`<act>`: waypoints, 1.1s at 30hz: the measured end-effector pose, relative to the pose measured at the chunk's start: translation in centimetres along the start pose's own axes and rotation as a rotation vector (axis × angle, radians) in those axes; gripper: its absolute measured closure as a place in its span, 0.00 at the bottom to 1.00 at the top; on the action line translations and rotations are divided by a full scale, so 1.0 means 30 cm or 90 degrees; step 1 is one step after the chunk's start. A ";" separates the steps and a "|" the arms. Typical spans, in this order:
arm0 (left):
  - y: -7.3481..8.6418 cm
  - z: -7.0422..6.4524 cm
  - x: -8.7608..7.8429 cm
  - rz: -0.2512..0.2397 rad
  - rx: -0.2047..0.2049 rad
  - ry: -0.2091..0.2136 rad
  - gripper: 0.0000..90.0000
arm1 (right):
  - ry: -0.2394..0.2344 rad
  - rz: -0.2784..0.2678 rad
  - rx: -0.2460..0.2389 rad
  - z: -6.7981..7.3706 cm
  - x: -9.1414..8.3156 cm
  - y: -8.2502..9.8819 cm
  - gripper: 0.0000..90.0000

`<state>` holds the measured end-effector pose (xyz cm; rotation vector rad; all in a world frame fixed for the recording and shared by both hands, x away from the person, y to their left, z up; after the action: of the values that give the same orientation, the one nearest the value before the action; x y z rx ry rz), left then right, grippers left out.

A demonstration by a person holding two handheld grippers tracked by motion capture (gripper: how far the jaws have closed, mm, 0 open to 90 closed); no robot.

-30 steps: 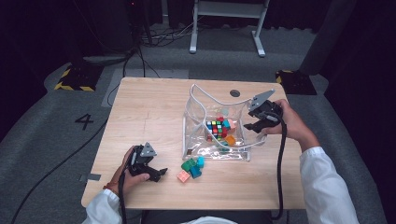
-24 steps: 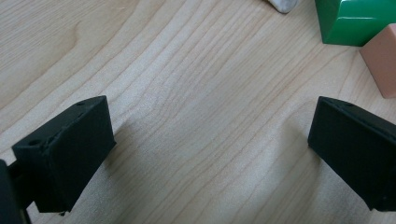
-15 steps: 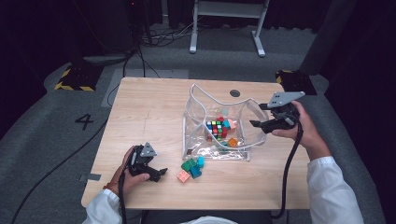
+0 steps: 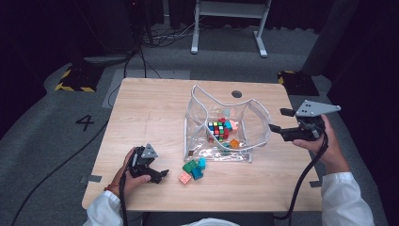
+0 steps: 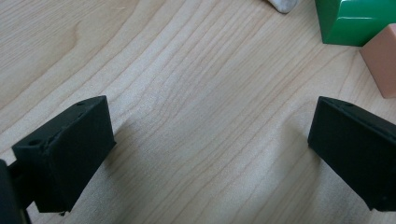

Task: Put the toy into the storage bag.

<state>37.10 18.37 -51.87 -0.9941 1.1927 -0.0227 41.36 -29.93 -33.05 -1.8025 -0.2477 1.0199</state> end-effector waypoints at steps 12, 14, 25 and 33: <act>0.000 0.000 0.000 0.000 0.000 0.000 0.00 | -0.003 -0.016 0.018 0.032 -0.047 0.145 0.29; 0.000 0.000 0.000 0.000 0.000 0.000 0.00 | -0.005 -0.010 0.015 0.040 -0.046 0.168 0.29; 0.000 0.000 0.000 0.000 0.000 0.000 0.00 | -0.032 0.003 0.029 0.109 0.007 0.306 0.30; 0.000 0.001 -0.001 0.000 0.002 -0.002 0.00 | -0.068 0.026 0.031 0.184 0.052 0.385 0.33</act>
<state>37.11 18.39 -51.85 -0.9907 1.1898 -0.0228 35.13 -30.80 -44.32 -1.7175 -0.2494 1.1435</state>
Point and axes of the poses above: each handheld gripper's, and its own axes: x roughly forward along the jaws, y roughly out of its underside, z roughly to its left, the point moved 2 cm from there along x, roughly forward along the jaws, and after that the axes turned 4 degrees about x, right-handed, at the moved point
